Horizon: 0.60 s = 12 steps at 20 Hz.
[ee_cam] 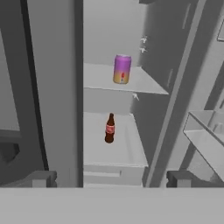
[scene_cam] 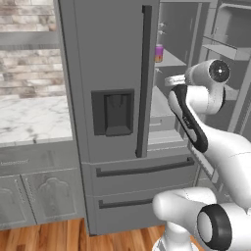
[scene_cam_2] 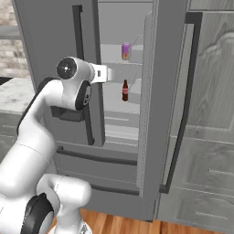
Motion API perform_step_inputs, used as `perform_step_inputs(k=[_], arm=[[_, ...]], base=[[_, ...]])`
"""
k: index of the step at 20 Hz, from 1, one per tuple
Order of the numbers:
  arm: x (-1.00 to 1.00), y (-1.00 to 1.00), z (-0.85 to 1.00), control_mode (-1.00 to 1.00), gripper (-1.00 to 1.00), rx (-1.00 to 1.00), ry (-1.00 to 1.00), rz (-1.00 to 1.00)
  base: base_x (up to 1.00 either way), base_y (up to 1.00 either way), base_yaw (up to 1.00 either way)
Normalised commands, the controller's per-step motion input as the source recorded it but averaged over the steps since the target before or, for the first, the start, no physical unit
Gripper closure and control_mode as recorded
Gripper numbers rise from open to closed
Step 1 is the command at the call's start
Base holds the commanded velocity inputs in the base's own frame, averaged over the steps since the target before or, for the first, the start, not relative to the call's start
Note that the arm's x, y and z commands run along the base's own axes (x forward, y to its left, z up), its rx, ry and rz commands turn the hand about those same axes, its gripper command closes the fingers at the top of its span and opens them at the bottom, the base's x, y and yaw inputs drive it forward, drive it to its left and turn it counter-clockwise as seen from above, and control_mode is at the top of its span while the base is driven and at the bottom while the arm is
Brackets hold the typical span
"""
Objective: Open the fridge, grab two sodas, and place both sodas inside the bowl with ice on the dining counter.
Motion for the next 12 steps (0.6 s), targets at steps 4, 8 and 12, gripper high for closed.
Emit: perform_step_inputs(k=[4, 8, 12], arm=[[-0.04, 0.16, -0.12, -1.00, -1.00, 0.18, 0.00, 0.04], [-0.01, 0.15, 0.00, -1.00, -1.00, 0.10, 0.00, 0.03], [-0.02, 0.25, 0.00, -1.00, -1.00, 0.00, -0.01, 0.00]], base=[[0.00, 0.00, 0.00], [0.00, 0.00, 0.00], [0.00, 0.00, 0.00]])
